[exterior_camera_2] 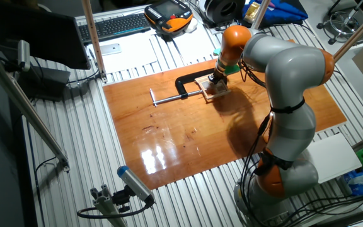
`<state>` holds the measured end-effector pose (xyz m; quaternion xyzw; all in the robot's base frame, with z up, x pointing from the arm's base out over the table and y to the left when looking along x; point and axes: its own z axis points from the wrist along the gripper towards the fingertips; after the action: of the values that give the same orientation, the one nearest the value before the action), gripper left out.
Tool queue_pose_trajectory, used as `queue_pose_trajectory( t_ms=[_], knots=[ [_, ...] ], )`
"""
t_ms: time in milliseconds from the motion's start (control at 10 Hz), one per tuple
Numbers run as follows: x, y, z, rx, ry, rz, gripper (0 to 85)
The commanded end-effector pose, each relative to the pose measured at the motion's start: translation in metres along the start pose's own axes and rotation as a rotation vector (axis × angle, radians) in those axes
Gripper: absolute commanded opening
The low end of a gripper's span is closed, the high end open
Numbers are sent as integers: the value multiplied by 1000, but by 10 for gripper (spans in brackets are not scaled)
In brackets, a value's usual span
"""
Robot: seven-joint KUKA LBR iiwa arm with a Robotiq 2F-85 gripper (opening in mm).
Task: Close a sliding window
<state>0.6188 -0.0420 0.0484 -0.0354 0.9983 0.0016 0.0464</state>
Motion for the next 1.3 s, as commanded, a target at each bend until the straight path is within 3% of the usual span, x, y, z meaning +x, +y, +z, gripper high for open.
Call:
queue_pose_trajectory(
  t_ms=[0,1200],
  knots=[
    [0,0,0,0,2,0,0],
    [2,1,-1,2,16,-5,0]
  ],
)
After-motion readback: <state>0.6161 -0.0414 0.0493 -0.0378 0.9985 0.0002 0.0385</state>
